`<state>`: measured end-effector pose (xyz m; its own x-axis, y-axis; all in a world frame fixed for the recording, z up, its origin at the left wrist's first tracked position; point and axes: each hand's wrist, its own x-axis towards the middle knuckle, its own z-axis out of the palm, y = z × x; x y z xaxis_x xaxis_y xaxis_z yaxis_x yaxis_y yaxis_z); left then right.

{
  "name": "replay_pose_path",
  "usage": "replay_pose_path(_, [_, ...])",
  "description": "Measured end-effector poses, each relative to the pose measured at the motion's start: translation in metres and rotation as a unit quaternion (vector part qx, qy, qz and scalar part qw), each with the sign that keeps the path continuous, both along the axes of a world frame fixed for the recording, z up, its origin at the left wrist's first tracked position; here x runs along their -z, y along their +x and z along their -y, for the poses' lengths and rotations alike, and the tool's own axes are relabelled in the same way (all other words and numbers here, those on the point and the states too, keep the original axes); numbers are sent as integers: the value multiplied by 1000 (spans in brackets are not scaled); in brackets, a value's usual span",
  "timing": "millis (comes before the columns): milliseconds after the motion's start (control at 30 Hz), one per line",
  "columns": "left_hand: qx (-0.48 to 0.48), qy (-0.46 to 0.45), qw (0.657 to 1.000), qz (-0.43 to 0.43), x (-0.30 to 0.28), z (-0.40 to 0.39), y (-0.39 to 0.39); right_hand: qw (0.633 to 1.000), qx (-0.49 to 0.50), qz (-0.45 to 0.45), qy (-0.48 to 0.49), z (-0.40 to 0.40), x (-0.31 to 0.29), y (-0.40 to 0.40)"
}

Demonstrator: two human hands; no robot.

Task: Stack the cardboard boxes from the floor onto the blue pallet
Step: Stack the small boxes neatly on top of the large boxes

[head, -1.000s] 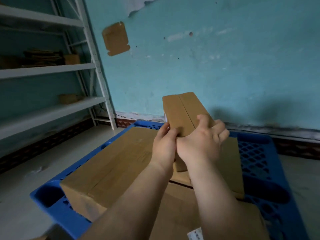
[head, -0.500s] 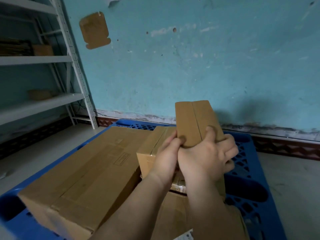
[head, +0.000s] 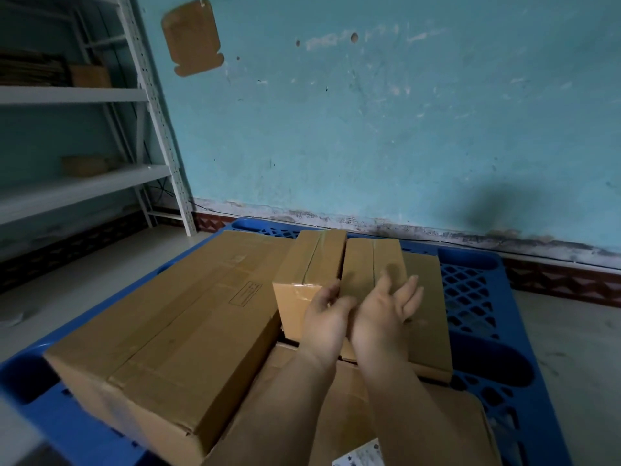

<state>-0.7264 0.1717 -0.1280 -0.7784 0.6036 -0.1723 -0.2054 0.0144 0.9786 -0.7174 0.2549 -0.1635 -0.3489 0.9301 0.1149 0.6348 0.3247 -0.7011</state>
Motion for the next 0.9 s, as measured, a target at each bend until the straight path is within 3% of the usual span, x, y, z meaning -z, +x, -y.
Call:
replay_pose_path(233, [-39,8,999,7,8,23,-21,1000,3,9,28,-1,-1,-14])
replay_pose_path(367, [-78,-9,997,15,12,57,-38,988,2,73,137,1,-8,-16])
replay_pose_path(433, [-104,-11,994,25,12,82,-50,975,-39,44,215,13,-12,-18])
replay_pose_path(533, [-160,-26,987,-3,19,133,-71,947,-153,-74,272,60,-25,-32])
replay_pose_path(667, [-224,-103,962,-114,37,228,-87,885,-360,-194,225,173,-32,-62])
replay_pose_path(800, [-311,-166,926,-133,54,344,-83,832,-488,-242,104,294,-22,-80])
replay_pose_path(900, [-380,-192,897,-120,62,438,-62,793,-565,-225,46,376,-8,-81])
